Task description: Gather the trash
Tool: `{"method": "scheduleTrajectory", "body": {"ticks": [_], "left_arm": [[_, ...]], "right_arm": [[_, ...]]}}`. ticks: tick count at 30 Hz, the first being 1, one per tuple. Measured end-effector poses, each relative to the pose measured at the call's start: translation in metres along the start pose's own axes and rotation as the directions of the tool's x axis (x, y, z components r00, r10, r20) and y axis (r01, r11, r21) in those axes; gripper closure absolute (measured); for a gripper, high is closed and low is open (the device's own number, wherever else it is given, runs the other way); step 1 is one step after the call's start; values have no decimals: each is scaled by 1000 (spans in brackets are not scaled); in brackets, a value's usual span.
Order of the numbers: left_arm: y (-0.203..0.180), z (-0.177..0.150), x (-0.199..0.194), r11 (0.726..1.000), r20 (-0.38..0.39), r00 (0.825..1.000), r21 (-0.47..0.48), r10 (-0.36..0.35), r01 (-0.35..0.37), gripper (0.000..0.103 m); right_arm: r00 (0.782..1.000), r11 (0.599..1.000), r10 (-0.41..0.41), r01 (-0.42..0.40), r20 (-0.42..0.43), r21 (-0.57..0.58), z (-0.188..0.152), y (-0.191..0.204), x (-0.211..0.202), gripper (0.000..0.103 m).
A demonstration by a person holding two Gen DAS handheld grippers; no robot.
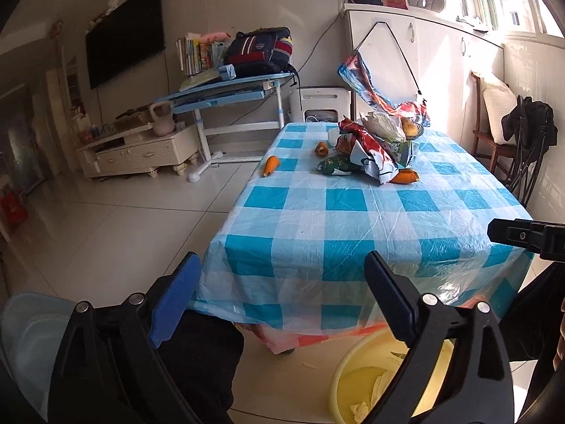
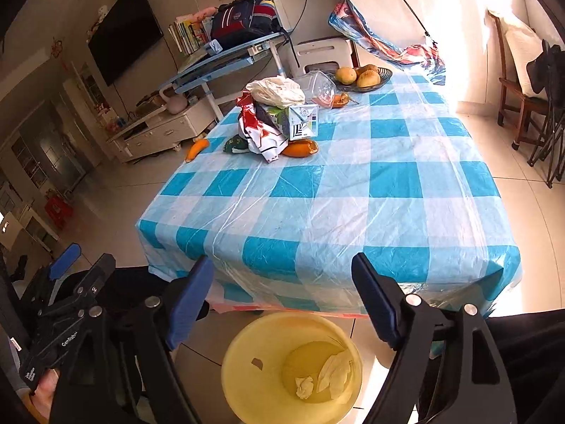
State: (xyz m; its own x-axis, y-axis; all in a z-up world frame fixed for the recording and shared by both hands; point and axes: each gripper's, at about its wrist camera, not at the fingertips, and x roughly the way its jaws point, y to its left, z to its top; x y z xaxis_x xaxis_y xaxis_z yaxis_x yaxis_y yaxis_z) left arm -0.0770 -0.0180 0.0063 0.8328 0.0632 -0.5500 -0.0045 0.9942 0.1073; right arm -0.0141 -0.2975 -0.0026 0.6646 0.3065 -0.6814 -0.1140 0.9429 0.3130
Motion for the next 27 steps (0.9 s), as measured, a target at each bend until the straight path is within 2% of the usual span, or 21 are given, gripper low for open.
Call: {"method": "scheduleTrajectory", "body": {"ticks": [7, 27], "left_arm": [[28, -1, 5, 994, -17, 1000, -107, 22, -24, 9], [25, -6, 12, 994, -35, 999, -105, 25, -28, 8]], "right_arm": [[999, 998, -52, 53, 14, -41, -2, 6, 4, 19], [996, 994, -86, 86, -8, -69, -8, 9, 11, 18]]}}
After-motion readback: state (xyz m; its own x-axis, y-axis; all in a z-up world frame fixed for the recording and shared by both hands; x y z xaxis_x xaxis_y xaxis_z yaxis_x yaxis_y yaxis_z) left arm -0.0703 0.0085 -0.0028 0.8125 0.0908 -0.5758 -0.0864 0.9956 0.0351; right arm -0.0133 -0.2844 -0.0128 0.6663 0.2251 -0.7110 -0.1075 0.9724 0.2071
